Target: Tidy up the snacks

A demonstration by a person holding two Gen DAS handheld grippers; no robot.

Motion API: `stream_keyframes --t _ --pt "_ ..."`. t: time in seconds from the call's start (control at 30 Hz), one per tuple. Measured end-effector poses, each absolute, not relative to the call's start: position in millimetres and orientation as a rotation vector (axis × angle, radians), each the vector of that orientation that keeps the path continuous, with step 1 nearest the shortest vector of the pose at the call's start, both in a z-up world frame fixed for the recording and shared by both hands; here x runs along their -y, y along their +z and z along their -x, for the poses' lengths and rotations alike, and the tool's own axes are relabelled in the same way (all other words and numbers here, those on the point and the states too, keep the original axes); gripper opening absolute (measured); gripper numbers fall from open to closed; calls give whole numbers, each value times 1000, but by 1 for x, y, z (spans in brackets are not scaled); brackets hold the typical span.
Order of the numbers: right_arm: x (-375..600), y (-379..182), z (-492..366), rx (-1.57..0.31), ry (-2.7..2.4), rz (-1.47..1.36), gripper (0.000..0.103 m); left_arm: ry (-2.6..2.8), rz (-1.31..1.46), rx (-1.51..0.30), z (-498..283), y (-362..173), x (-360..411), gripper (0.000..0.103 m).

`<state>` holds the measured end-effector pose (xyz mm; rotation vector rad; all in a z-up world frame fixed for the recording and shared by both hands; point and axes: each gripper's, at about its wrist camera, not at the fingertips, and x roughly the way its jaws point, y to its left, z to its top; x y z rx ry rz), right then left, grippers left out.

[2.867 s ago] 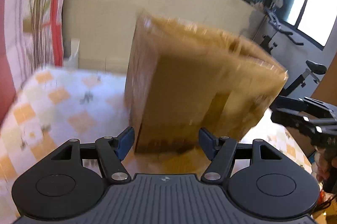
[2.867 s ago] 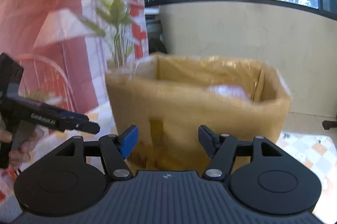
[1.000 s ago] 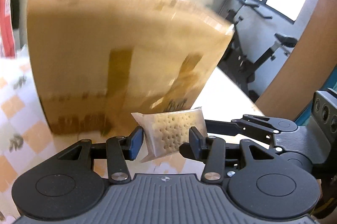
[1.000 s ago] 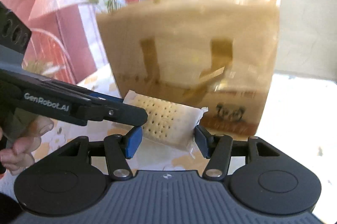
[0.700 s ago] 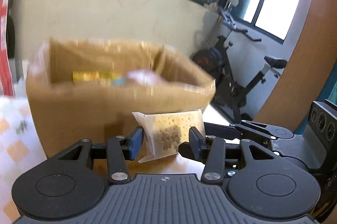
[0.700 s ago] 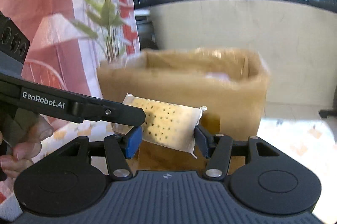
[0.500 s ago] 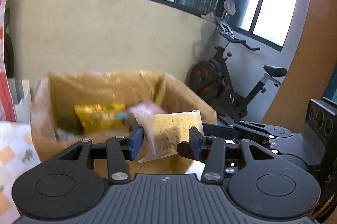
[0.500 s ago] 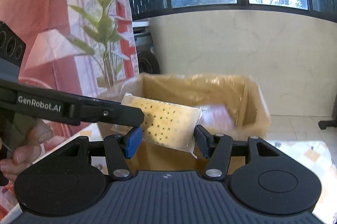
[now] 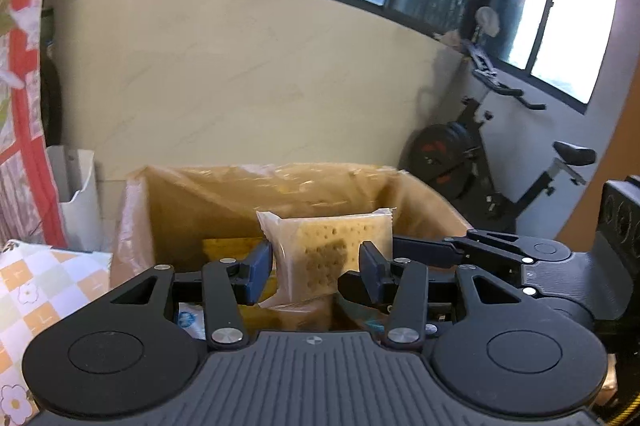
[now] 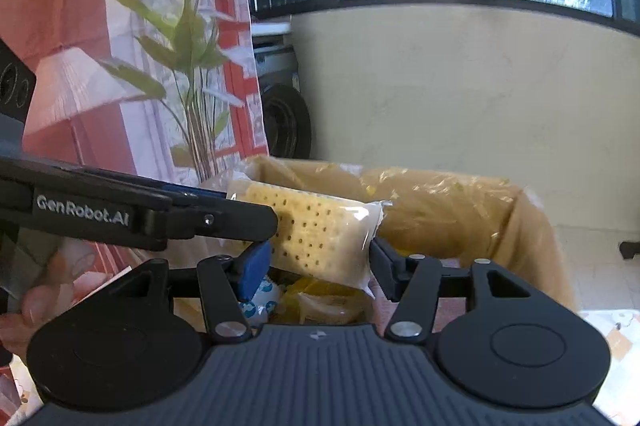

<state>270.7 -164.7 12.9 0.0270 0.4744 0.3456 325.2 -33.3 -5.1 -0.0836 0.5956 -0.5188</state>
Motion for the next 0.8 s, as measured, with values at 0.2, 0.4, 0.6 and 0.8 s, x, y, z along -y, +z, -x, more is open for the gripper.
stream_keyframes --t 0.2,0.4,0.6,0.8 --pt "158 3 -280 -531 319 -9 59 -446 92 -632 -332 -13 20 52" --pt "165 5 -269 -526 270 -19 77 -373 31 -604 -323 -1 12 67" --pt "174 21 -246 -499 215 -21 95 -305 -54 -534 -300 23 15 83" --pt "183 37 -216 -459 159 -37 102 -232 -87 -479 -271 44 16 87"
